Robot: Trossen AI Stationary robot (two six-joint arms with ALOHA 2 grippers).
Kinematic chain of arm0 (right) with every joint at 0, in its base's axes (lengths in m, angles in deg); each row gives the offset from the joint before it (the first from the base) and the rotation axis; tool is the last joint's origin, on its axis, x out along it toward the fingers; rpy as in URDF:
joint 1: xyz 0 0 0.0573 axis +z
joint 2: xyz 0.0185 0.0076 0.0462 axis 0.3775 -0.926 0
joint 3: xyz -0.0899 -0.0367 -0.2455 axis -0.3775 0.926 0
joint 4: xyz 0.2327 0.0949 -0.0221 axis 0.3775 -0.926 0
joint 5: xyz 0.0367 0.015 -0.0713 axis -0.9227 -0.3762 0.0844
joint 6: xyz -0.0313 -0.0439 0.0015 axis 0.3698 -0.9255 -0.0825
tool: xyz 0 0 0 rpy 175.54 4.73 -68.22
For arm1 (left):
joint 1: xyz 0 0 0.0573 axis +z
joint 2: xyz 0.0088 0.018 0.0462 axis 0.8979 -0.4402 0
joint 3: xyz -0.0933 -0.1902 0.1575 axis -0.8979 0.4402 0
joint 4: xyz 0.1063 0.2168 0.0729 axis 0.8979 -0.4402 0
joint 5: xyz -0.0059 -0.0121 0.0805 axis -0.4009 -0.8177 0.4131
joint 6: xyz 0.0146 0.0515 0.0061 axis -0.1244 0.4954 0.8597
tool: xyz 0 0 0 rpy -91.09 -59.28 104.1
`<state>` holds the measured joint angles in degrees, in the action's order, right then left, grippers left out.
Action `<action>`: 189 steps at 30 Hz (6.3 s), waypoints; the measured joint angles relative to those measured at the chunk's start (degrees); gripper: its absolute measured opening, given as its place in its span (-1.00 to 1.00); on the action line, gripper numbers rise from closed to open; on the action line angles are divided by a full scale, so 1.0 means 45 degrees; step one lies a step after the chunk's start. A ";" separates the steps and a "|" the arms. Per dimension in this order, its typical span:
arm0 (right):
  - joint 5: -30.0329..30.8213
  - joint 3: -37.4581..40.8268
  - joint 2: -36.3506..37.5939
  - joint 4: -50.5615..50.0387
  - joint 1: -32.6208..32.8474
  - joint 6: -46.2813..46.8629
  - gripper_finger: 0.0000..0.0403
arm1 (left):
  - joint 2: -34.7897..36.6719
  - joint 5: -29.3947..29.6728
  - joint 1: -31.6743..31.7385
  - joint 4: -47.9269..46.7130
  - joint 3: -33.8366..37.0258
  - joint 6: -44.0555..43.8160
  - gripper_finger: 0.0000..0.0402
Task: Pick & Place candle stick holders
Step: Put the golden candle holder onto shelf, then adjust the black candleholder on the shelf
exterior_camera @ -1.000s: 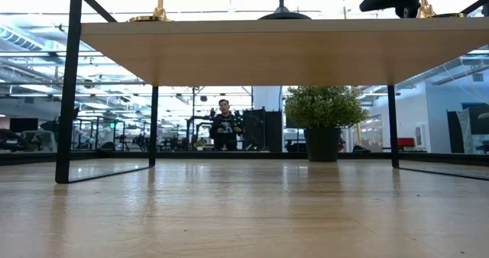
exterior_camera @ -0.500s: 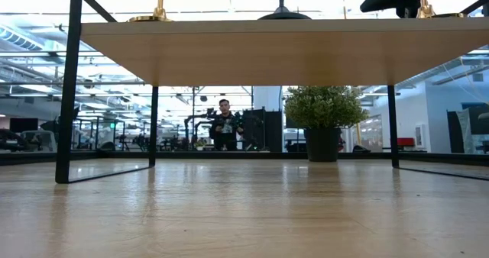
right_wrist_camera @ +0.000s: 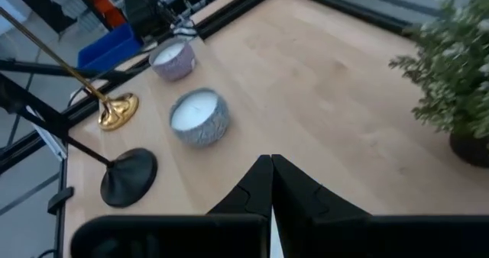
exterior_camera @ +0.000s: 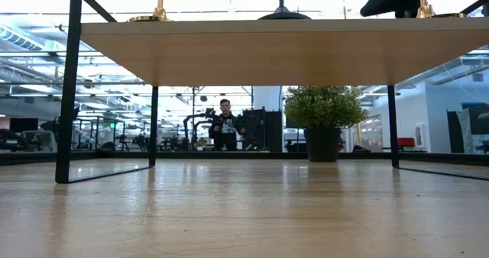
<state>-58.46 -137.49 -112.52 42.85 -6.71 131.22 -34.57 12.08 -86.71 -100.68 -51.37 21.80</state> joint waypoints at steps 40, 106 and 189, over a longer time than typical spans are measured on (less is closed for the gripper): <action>-0.1767 0.0005 -0.1653 0.0028 0.2256 0.1592 -1.00 | 0.0000 -0.0622 0.0000 -0.0472 0.0000 -0.0335 -0.85; -0.4664 0.0010 -0.1658 0.0367 0.2251 0.2264 -1.00 | -0.0005 -0.0636 0.0000 -0.0521 0.0000 -0.0384 -0.85; 0.1667 0.0010 0.1571 -0.2477 0.2251 0.1969 -1.00 | -0.0005 -0.1067 0.0510 -0.0637 0.0004 -0.0287 -0.85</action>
<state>-50.96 -137.44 -105.46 31.70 3.42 140.08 -34.59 7.27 -84.42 -103.55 -51.35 20.51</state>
